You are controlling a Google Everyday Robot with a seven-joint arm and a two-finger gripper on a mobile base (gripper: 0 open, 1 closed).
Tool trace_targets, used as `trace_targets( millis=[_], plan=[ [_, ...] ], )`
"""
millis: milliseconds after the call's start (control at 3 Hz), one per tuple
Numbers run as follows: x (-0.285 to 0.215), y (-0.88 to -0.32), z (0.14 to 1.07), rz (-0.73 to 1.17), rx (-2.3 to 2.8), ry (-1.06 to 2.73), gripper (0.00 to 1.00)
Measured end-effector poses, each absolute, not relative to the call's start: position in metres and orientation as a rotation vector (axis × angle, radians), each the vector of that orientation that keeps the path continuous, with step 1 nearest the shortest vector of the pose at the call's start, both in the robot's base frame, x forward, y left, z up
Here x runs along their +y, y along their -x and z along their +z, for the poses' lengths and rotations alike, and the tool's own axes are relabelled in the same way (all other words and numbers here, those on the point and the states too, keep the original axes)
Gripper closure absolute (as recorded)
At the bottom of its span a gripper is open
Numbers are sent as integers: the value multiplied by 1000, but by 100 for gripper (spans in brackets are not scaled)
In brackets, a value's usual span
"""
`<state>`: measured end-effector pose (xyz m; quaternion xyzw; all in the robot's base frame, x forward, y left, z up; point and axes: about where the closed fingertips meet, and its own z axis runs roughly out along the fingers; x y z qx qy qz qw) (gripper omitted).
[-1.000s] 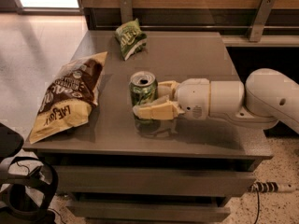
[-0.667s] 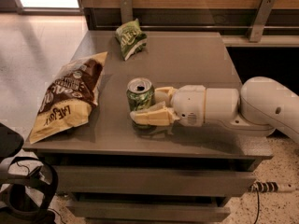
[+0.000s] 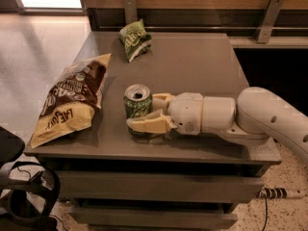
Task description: Move green can near brown chip bag
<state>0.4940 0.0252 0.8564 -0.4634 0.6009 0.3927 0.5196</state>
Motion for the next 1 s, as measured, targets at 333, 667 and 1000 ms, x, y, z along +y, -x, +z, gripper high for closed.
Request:
trace_targets(
  millis=[333, 667, 1000],
  plan=[
    [29, -493, 857, 949, 1430, 1116, 87],
    [31, -493, 857, 950, 1428, 1120, 64],
    [33, -492, 858, 953, 1426, 1124, 39]
  ],
)
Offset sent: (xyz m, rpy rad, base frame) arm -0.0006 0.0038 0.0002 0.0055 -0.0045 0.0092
